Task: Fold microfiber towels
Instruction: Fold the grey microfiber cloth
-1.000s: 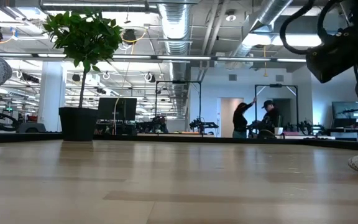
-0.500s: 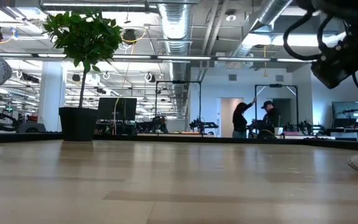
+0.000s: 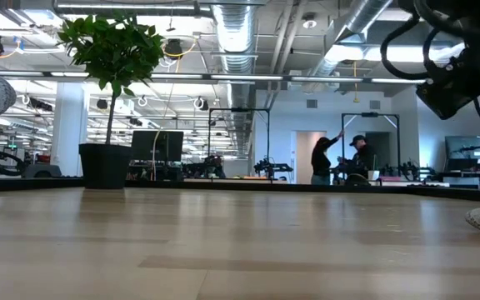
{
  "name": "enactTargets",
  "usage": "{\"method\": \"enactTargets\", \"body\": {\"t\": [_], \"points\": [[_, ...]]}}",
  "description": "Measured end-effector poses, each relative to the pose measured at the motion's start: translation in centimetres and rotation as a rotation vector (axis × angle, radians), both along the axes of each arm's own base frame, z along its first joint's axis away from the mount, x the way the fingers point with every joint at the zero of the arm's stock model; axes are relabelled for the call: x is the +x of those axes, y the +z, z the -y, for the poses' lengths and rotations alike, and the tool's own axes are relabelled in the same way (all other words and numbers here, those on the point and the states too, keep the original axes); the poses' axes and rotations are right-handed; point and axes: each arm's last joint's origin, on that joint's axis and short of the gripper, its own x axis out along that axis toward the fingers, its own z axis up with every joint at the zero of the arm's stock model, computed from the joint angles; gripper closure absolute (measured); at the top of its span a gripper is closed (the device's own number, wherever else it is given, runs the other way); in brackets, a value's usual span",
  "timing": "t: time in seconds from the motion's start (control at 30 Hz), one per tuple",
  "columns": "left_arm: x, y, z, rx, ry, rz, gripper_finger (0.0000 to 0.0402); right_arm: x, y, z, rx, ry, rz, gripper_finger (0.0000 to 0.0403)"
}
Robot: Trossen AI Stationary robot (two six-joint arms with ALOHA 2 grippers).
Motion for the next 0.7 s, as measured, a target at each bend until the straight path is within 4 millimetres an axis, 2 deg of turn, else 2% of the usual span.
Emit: {"method": "enactTargets", "body": {"t": [0.1, 0.4, 0.57, 0.7], "points": [[0.0, 0.0, 0.0, 0.0, 0.0, 0.0, 0.0267, -0.5, 0.02, 0.26, -0.032, -0.006, -0.053, 0.0185], [0.04, 0.0, -0.04, 0.017, 0.004, 0.014, 0.0267, 0.35, 0.0, -0.19, 0.016, 0.009, 0.042, 0.0214], [0.03, 0.0, -0.04, 0.018, 0.003, 0.015, 0.0267, 0.12, -0.01, -0.06, 0.002, 0.008, 0.018, 0.0245], [0.04, 0.0, -0.04, 0.019, 0.003, 0.016, 0.0267, 0.16, -0.03, 0.0, -0.022, 0.008, 0.03, 0.0291]]}}
